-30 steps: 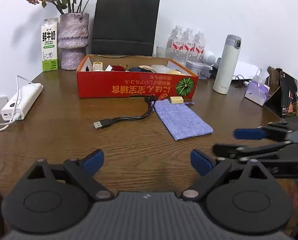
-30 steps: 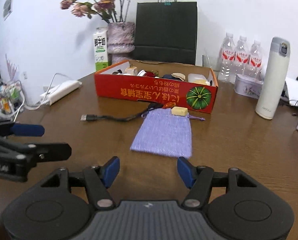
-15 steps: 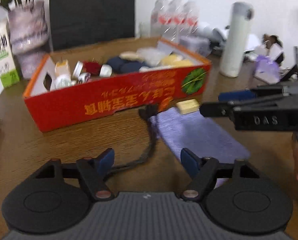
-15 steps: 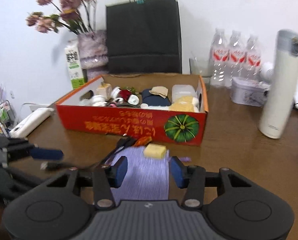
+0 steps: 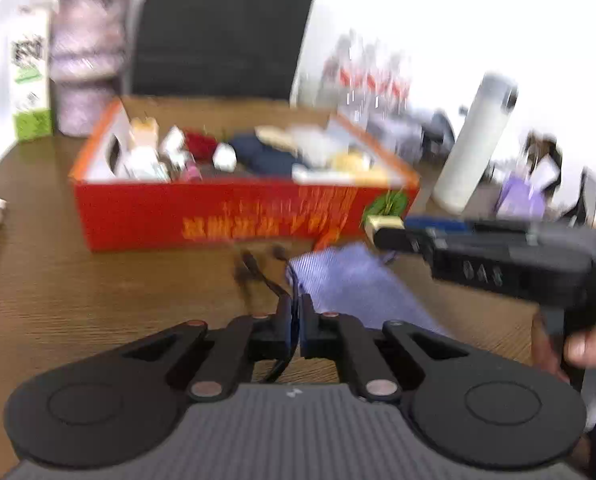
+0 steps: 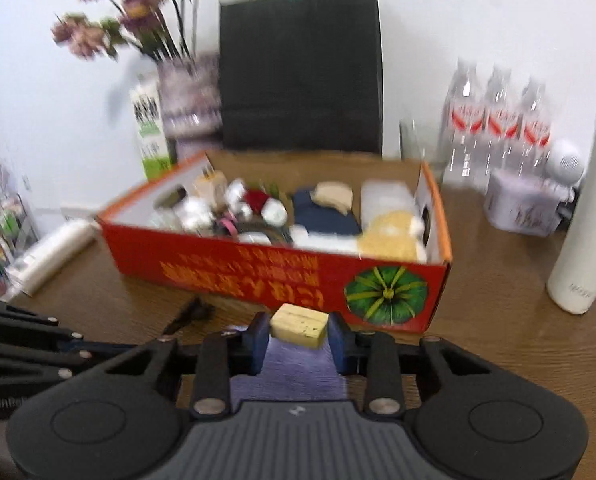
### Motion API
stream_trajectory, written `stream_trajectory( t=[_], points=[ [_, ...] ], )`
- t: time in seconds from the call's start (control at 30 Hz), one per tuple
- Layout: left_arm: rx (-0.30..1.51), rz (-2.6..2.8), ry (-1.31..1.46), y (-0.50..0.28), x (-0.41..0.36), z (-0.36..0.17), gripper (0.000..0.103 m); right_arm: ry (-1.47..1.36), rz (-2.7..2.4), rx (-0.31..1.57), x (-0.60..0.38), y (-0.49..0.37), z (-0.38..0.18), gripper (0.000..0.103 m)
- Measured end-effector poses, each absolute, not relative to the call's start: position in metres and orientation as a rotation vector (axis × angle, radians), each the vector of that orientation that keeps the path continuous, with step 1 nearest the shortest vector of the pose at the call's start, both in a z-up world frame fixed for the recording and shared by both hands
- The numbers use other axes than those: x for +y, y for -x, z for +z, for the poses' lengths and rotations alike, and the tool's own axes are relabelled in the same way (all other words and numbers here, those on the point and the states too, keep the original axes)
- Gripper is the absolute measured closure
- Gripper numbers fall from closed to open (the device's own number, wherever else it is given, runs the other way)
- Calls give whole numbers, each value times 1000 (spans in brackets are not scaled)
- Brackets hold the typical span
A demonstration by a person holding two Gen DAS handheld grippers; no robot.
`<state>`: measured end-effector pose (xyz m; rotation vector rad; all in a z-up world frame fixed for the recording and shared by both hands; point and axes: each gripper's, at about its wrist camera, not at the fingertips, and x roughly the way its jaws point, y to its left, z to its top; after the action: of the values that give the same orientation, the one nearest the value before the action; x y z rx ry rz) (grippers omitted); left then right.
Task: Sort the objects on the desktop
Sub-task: 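Drop the cable into the box with the left tool while the right tool drops the soap in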
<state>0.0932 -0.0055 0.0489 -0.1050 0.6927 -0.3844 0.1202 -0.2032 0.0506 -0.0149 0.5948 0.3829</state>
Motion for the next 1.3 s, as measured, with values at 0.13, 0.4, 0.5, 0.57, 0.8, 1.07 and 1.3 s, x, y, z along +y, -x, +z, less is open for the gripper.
stream_trajectory(
  t=[0.13,0.4,0.5,0.57,0.8,1.07,1.3],
  points=[
    [636,-366,231,-59,11,68,99,-17,417,551,-204,-77,68,72],
    [532,-368,374,1,34,98,99,-61,467,575,-203,-11,75,72],
    [503,-368,395,12,38,107,99,-71,479,555,-202,1,81,72],
    [486,-374,394,7,40,118,99,-70,478,535,-203,0,88,72],
    [422,-350,341,-80,38,171,99,-71,490,475,-203,-73,140,72],
    [515,-208,304,-232,17,174,99,-50,512,595,-168,-214,148,72],
    [693,-181,298,-319,12,102,98,-29,487,740,-136,-287,85,72]
  ],
)
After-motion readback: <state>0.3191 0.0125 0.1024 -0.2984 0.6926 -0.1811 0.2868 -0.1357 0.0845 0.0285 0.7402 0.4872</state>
